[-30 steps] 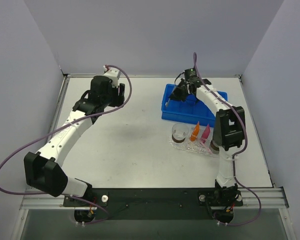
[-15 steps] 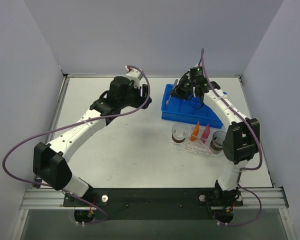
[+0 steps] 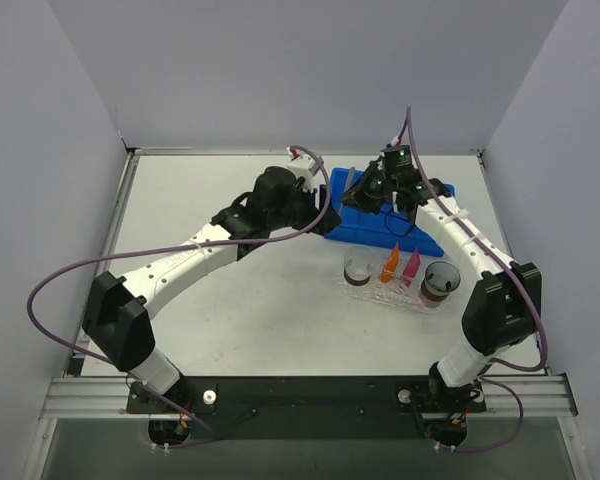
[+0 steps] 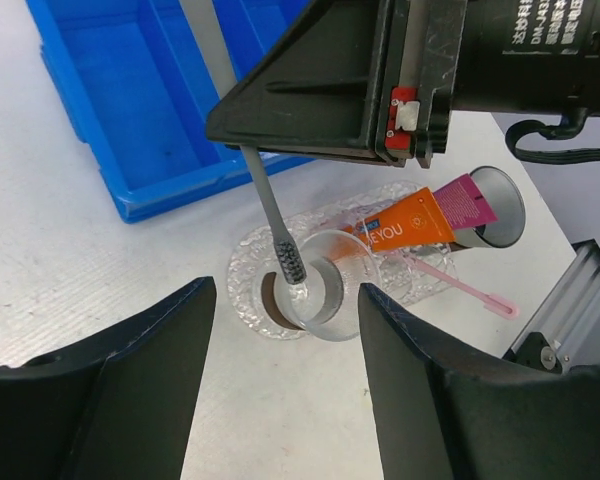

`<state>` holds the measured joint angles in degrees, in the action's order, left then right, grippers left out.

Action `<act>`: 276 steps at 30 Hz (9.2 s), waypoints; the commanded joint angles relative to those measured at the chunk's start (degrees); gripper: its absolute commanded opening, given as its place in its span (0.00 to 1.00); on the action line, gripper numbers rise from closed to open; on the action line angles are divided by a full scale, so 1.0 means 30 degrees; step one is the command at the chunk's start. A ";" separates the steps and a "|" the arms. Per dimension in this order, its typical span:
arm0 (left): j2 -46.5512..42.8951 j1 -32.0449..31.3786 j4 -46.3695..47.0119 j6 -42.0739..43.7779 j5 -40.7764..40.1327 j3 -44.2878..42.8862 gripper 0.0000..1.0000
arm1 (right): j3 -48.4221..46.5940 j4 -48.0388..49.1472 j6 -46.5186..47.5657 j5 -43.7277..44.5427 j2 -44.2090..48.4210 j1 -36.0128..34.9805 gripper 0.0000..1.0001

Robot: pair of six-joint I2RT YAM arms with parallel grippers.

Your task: Prepare toiletry sets of a toothbrush and toothpaste on the tray

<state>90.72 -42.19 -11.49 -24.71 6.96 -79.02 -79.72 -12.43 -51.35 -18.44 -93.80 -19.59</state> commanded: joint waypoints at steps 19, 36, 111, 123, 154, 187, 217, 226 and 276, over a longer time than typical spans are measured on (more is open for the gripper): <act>0.2866 -0.1667 -0.1064 -0.1959 0.0110 -0.3249 0.15 | 0.0881 -0.0018 0.1209 -0.0857 0.1881 -0.0236 0.00; 0.0203 0.1025 0.1040 -0.2545 0.7719 -0.0791 0.00 | 0.0764 0.0187 0.4721 -0.7728 0.4341 0.5322 0.51; 0.7729 -0.6179 -2.1425 0.5365 0.0228 -1.3737 0.00 | 0.1672 -0.6786 0.9237 0.2366 1.3043 0.7615 0.57; 0.8841 -0.6296 -2.1689 0.5102 0.0756 -1.4615 0.00 | 0.1935 -0.6757 0.9178 0.2424 1.3219 0.7147 0.57; 1.0454 -0.6384 -2.2011 0.4662 0.0756 -1.6051 0.00 | 0.2434 -0.6757 0.9354 0.2981 1.3219 0.6766 0.59; 1.2270 -0.6384 -2.1777 0.4018 -0.0211 -1.8014 0.00 | 0.2990 -0.6757 0.9500 0.3362 1.3249 0.6766 0.60; 1.3384 -0.6355 -2.1426 0.3988 -0.0094 -1.9948 0.12 | 0.3547 -0.6757 0.9500 0.3479 1.3395 0.6766 0.61; 1.3209 -0.6355 -2.1513 0.3959 -0.0533 -2.0006 0.37 | 0.3488 -0.6728 0.9559 0.3509 1.3395 0.6766 0.61; -1.1162 0.0442 -0.1005 -0.2781 -1.0489 0.5567 0.83 | 0.1906 -0.7870 1.2225 0.7259 1.6441 0.7322 0.70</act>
<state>64.73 -40.71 -26.00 -32.42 -16.29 -65.58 -72.95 -35.88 -16.10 0.89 -46.02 1.96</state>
